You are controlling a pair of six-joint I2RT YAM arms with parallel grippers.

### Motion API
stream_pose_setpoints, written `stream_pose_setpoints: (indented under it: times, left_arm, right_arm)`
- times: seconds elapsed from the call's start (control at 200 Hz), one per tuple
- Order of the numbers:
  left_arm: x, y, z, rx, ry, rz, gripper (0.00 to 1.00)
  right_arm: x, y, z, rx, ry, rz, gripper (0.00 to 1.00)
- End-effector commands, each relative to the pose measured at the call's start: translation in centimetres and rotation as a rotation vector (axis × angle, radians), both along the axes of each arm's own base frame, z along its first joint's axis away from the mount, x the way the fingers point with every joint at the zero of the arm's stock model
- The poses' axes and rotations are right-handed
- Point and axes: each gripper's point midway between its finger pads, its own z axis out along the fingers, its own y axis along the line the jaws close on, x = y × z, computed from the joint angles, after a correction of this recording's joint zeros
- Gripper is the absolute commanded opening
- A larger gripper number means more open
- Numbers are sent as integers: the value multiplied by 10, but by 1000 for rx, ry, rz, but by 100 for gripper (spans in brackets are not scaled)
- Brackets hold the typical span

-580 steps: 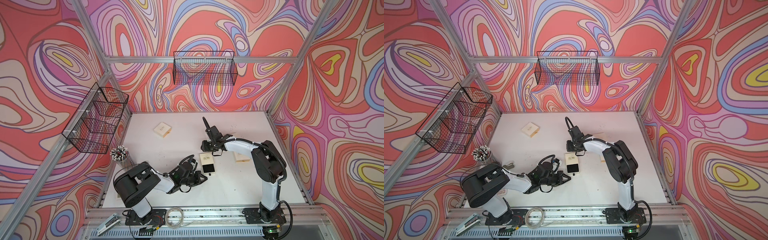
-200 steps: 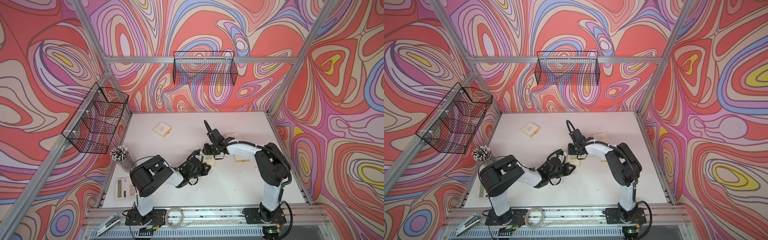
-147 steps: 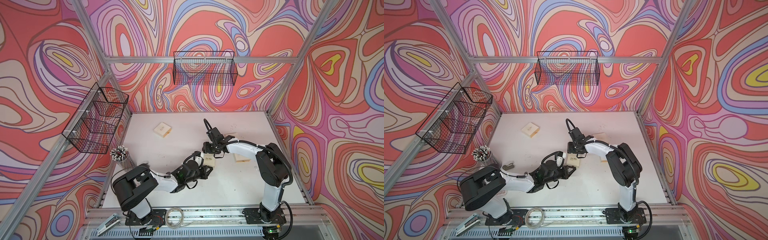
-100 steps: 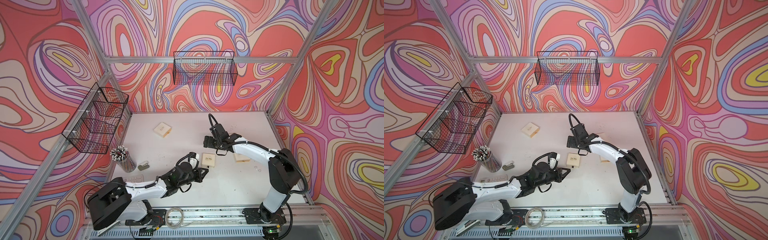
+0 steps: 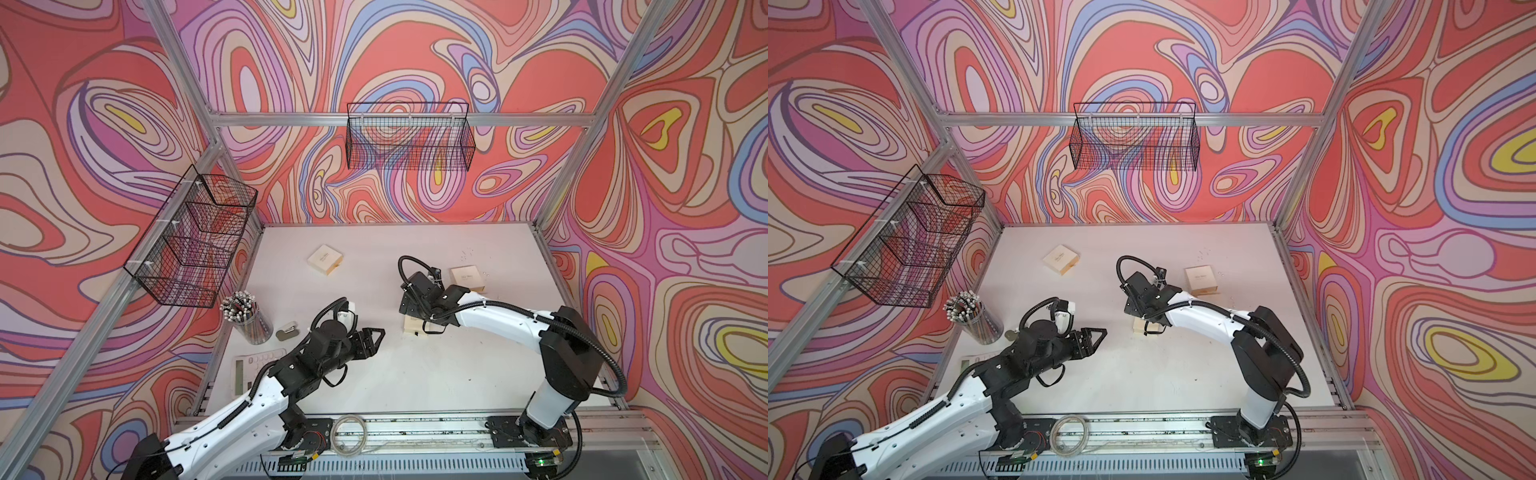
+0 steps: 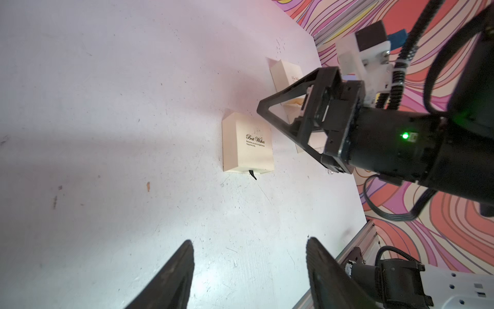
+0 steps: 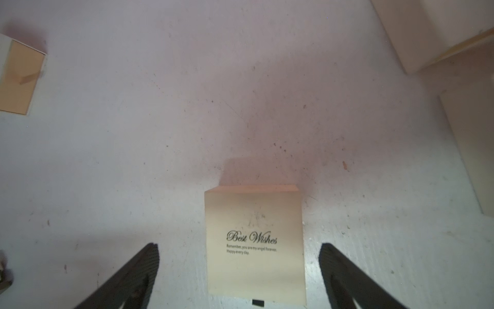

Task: Take out the earrings from the drawer-style jewelry box
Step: Move the jewelry box to the center of the board.

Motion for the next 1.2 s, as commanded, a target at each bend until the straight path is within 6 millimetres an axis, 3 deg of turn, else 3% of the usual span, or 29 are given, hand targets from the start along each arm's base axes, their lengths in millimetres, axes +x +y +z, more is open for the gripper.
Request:
stream_pose_setpoints:
  times: [0.0, 0.441, 0.676, 0.946, 1.032, 1.062, 1.097, 1.192]
  left_arm:
    - [-8, 12, -12, 62, 38, 2, 71]
    - [-9, 10, -14, 47, 24, -17, 73]
    - [-7, 10, -15, 47, 17, -19, 73]
    - [-6, 10, -15, 45, 15, -19, 73]
    - [-6, 10, -15, 48, 14, -18, 73]
    - [-7, 10, -16, 48, 15, -18, 73]
    - [-7, 10, -15, 47, 15, -19, 73]
    - [-7, 10, -16, 46, 17, -21, 74]
  right_arm:
    - [2, -4, -9, -46, 16, -66, 98]
    - [3, 2, -44, -107, 63, -1, 98]
    - [-6, 0, -59, -118, 93, 27, 87]
    - [-17, -8, -54, -99, 65, 55, 82]
    - [-24, -1, -50, -43, 50, 131, 78]
    - [-29, -4, -54, -45, 57, 139, 77]
    - [-31, -7, -42, -25, 33, 147, 76]
    - [-45, -20, -36, -28, 26, 178, 76]
